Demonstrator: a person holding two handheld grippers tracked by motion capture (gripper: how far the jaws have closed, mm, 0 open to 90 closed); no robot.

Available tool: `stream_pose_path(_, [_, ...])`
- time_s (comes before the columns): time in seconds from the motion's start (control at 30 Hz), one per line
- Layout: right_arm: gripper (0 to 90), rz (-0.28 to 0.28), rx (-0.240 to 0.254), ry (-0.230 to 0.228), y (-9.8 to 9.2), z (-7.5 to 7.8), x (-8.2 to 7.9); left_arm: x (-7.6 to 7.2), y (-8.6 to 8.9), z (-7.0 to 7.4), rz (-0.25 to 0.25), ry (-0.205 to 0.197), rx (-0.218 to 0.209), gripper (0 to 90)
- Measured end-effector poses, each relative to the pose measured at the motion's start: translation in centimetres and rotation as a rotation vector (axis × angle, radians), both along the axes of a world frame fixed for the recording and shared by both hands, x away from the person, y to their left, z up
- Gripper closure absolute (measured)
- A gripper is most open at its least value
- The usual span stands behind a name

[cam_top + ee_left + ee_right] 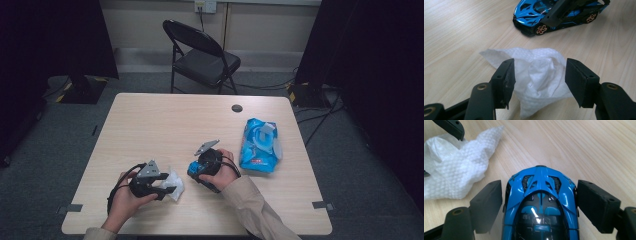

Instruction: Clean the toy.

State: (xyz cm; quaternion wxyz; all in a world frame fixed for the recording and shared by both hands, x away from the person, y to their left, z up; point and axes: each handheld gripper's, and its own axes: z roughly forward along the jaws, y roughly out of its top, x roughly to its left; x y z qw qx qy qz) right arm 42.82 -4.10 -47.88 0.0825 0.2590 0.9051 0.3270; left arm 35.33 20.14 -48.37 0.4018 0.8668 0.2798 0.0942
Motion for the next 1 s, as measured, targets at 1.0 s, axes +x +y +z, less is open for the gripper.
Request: stream_pose_path(1.0, [24.9, -0.032, 0.032, 0.001, -0.1, -0.7, 0.1, 0.1, 0.2, 0.1, 0.009, -0.007, -0.001, 40.6])
